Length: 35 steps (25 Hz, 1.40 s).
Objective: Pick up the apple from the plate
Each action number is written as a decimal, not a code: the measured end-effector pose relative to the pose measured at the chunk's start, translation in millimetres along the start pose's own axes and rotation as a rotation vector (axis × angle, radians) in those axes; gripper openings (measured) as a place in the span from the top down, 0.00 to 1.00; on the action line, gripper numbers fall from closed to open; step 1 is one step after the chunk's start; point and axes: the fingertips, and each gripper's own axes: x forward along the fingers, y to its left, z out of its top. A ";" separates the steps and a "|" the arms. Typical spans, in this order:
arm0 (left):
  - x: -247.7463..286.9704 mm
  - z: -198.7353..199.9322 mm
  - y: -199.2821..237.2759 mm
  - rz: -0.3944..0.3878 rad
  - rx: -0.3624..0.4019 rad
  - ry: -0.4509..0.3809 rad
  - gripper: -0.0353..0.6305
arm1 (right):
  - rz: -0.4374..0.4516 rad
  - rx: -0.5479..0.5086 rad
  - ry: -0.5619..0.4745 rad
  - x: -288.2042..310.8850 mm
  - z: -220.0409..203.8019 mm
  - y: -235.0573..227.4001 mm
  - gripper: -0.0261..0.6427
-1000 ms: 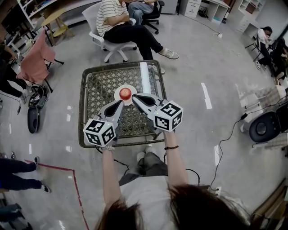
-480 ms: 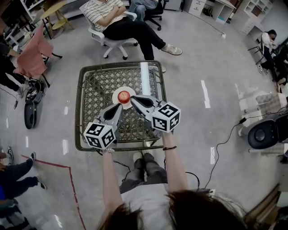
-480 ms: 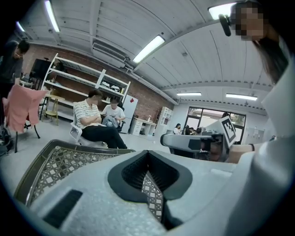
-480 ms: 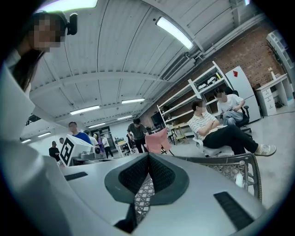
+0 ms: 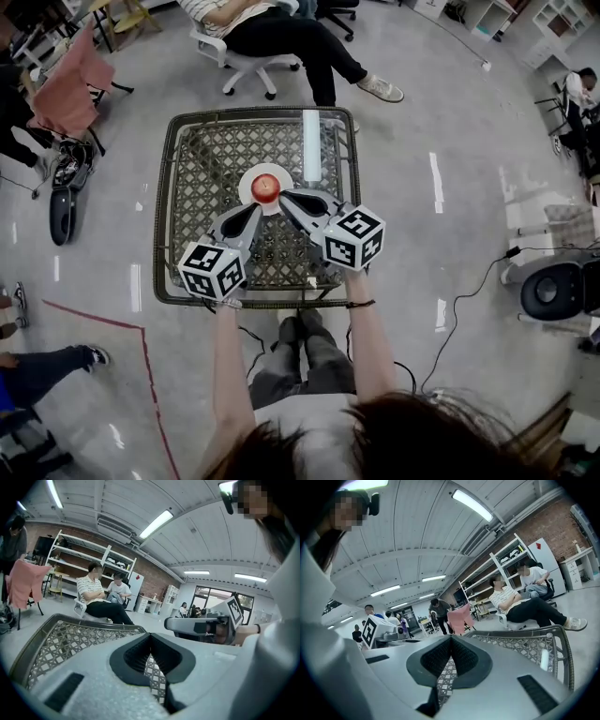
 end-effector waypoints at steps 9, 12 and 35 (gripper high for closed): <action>14.6 -28.3 16.0 0.018 -0.004 0.042 0.93 | 0.016 0.020 0.042 15.5 -29.6 -17.8 0.95; 17.7 -41.6 22.1 0.033 -0.008 0.058 0.93 | 0.018 0.029 0.056 17.5 -42.4 -22.8 0.95; 55.2 -89.8 77.0 0.129 0.073 0.165 0.79 | -0.013 0.069 0.095 38.4 -92.3 -67.1 0.95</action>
